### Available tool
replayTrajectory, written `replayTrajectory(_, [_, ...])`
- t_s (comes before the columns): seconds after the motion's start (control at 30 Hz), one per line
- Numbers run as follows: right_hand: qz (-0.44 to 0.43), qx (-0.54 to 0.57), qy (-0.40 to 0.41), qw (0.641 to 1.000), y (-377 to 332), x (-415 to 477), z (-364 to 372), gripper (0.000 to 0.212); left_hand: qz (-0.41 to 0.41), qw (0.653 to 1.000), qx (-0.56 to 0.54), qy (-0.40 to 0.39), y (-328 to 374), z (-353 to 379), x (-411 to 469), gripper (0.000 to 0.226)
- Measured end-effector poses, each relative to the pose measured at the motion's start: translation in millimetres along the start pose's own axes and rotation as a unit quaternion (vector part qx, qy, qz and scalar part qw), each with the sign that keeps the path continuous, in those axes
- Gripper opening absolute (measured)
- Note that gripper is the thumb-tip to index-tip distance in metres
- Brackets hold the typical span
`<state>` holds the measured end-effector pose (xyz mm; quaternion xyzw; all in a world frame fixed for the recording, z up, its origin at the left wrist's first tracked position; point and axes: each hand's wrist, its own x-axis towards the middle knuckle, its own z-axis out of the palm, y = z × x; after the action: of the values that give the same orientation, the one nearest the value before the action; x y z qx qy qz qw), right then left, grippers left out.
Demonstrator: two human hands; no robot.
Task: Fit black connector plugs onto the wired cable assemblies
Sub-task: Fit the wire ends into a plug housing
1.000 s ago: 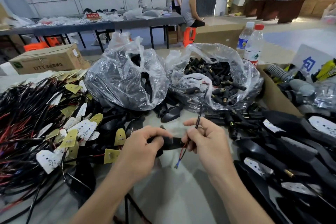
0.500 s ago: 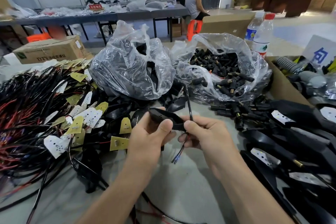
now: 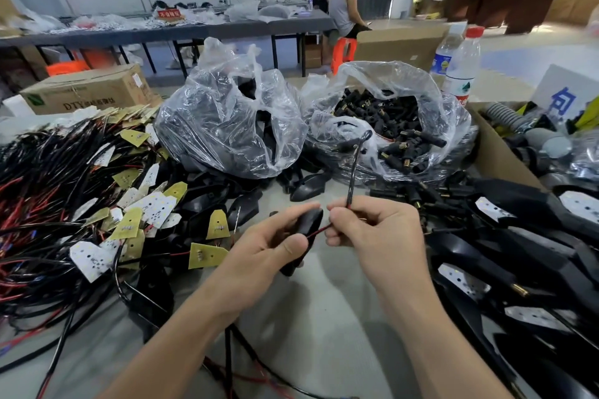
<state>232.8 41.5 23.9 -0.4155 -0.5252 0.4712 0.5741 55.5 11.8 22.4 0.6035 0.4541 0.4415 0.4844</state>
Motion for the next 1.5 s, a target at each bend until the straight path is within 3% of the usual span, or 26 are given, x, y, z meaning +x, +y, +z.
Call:
replayTrajectory(0.1, [-0.019,-0.011,-0.005,1.000,-2,-2,2,0.039,-0.010,1.000,-0.024,0.013,2,4,-1,0.038])
replayTrajectory(0.33, [-0.005,0.008,0.000,1.000,-7,-4,4,0.033,-0.066,0.982,-0.137,0.113,1,10,0,0.036])
replayTrajectory(0.5, [0.016,0.006,-0.057,0.998,-10,-7,6,0.023,-0.061,0.990,-0.119,0.048,5,7,-4,0.034])
replayTrajectory(0.63, [0.083,0.117,-0.071,0.987,-13,-7,5,0.020,-0.061,0.989,-0.129,0.049,9,5,-5,0.040])
replayTrajectory(0.77, [0.171,0.225,-0.114,0.952,-17,-7,4,0.011,-0.094,0.979,-0.162,0.078,12,8,-6,0.044])
replayTrajectory(0.93, [0.211,0.295,-0.102,0.926,-19,-7,4,0.016,-0.113,0.981,-0.136,0.075,15,14,-7,0.034])
replayTrajectory(1.03, [0.190,0.244,-0.076,0.948,-14,-7,5,0.029,-0.122,0.979,-0.143,0.083,14,16,-7,0.036])
replayTrajectory(1.17, [0.104,0.116,-0.032,0.987,-12,-7,4,0.025,-0.118,0.974,-0.172,0.088,12,14,-5,0.040])
replayTrajectory(1.3, [0.052,0.052,0.000,0.997,-11,-9,6,0.028,-0.101,0.978,-0.167,0.071,12,10,-6,0.043])
replayTrajectory(1.5, [0.064,0.054,-0.082,0.993,-15,-9,4,0.031,-0.097,0.974,-0.165,0.119,9,8,-4,0.038])
